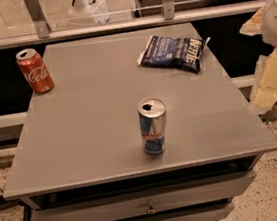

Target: Move blue chip bag near redbull can

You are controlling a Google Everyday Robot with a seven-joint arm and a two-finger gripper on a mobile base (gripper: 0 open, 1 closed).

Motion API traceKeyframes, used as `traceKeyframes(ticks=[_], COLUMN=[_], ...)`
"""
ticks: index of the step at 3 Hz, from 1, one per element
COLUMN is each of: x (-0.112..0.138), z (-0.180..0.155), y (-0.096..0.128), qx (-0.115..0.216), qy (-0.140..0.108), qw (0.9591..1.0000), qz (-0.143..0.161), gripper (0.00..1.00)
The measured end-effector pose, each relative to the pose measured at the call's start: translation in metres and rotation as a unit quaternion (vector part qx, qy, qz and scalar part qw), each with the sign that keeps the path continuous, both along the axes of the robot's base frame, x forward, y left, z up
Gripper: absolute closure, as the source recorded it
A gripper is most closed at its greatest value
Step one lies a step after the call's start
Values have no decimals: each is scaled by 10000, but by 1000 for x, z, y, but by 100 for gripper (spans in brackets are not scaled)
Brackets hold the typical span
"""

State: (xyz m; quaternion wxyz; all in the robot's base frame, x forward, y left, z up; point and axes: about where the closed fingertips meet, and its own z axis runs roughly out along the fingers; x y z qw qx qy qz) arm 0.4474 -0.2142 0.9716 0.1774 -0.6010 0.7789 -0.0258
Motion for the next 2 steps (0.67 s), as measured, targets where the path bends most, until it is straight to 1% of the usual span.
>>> traceKeyframes(ticks=[1,2], x=[30,91], z=[-28,-52], y=[17,35], qx=[392,839], qy=[-140,-550], qw=[9987,9938], qz=[310,469], gripper=[0,0])
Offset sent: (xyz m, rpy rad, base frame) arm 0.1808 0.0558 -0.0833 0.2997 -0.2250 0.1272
